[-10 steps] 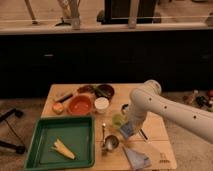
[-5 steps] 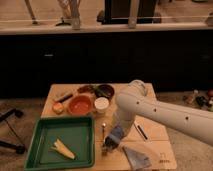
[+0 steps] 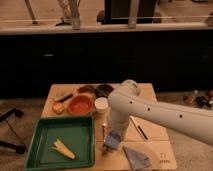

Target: Place sponge in metal cup

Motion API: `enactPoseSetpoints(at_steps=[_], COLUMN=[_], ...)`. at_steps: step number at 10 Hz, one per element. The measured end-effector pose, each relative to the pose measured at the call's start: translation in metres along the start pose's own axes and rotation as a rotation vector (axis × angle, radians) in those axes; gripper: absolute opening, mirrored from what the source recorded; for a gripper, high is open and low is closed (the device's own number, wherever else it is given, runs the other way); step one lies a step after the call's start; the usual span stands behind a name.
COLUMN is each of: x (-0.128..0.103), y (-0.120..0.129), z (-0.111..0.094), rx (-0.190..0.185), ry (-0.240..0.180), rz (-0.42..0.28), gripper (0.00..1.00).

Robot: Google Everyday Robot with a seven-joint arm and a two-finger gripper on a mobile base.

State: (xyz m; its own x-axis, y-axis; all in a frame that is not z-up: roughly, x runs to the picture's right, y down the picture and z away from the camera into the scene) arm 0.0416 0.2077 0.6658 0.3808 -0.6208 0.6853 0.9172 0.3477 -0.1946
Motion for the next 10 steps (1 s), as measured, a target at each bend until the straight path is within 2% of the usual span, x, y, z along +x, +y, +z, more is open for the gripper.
enactPoseSetpoints(at_steps=[3, 10], x=[-0.010, -0.016], y=[-0.006, -0.017], z=[0.006, 0.025], rx=[-0.017, -0.008], ry=[-0.034, -0.103], rz=[-0.070, -0.192], gripper=[0.00, 0.00])
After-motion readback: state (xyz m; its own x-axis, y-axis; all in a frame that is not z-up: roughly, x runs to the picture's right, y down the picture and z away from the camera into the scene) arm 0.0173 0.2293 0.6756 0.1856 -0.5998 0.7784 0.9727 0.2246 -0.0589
